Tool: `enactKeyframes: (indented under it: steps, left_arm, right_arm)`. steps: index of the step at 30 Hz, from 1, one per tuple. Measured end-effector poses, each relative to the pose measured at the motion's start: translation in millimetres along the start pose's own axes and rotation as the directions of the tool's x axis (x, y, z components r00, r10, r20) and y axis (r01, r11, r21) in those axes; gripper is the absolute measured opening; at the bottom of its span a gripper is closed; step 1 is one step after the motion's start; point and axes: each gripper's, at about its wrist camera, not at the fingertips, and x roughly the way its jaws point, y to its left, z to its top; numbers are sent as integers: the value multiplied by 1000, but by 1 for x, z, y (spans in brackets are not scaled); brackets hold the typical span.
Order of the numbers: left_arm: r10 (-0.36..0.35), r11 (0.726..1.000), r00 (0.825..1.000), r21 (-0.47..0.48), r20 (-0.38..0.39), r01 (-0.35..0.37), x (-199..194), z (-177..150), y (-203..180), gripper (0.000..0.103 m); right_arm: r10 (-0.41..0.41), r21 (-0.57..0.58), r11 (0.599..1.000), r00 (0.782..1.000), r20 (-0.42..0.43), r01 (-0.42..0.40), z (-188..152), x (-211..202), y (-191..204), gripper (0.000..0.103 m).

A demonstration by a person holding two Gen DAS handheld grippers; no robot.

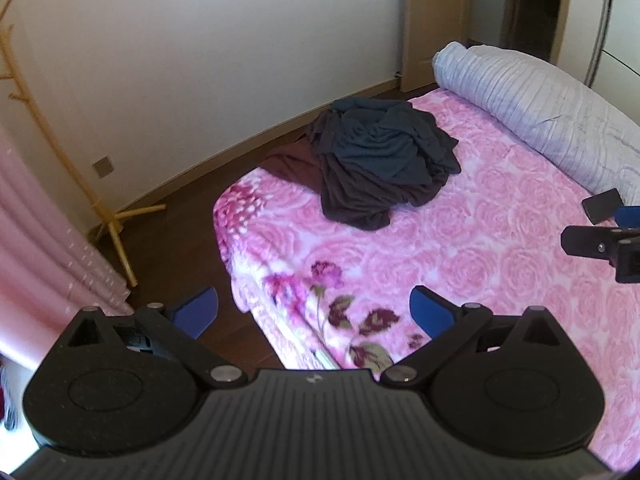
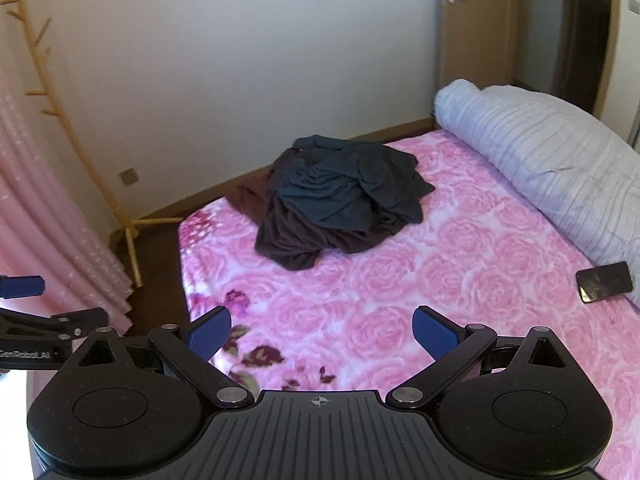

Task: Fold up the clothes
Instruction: 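Move both grippers toward the pile of dark clothes on the bed, then grasp the dark green sweater in the pile with both grippers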

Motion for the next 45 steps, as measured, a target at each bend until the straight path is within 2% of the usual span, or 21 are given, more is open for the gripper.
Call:
enactKeyframes:
  steps: [8, 14, 20, 26, 31, 34, 36, 41, 45]
  left_arm:
    - [-58, 994, 998, 90, -26, 60, 44, 37, 62, 101]
    - [-86, 988, 995, 122, -39, 91, 73, 58, 85, 101]
    - [-109, 986, 991, 121, -76, 117, 102, 71, 77, 101]
    - [-130, 980, 988, 145, -78, 140, 121, 93, 60, 100]
    - [-132, 965, 989, 218, -64, 143, 147, 114, 47, 100]
    - [-170, 941, 983, 286, -64, 181, 169, 129, 38, 100]
    - [-198, 906, 978, 369, -60, 206, 188, 140, 29, 100]
    - [-276, 792, 958, 545, -80, 274, 258, 172, 7, 100]
    - [-335, 688, 936, 651, -110, 322, 327, 200, -11, 95]
  right_arm:
    - [-83, 83, 993, 997, 0, 82, 35, 40, 44, 99]
    - [-112, 123, 986, 993, -26, 115, 51, 62, 58, 99]
    - [-132, 111, 984, 989, -59, 138, 55, 77, 47, 99]
    - [-118, 127, 984, 991, -60, 124, 69, 95, 6, 99]
    - [-82, 97, 991, 995, -65, 88, 86, 133, -13, 99]
    - [-60, 78, 995, 996, -68, 66, 97, 156, -24, 99]
    - [-46, 65, 997, 996, -70, 51, 104, 172, -31, 99]
    - [-10, 35, 999, 997, -77, 13, 122, 210, -50, 99]
    - [-25, -18, 1000, 994, -109, 23, 142, 264, -56, 99]
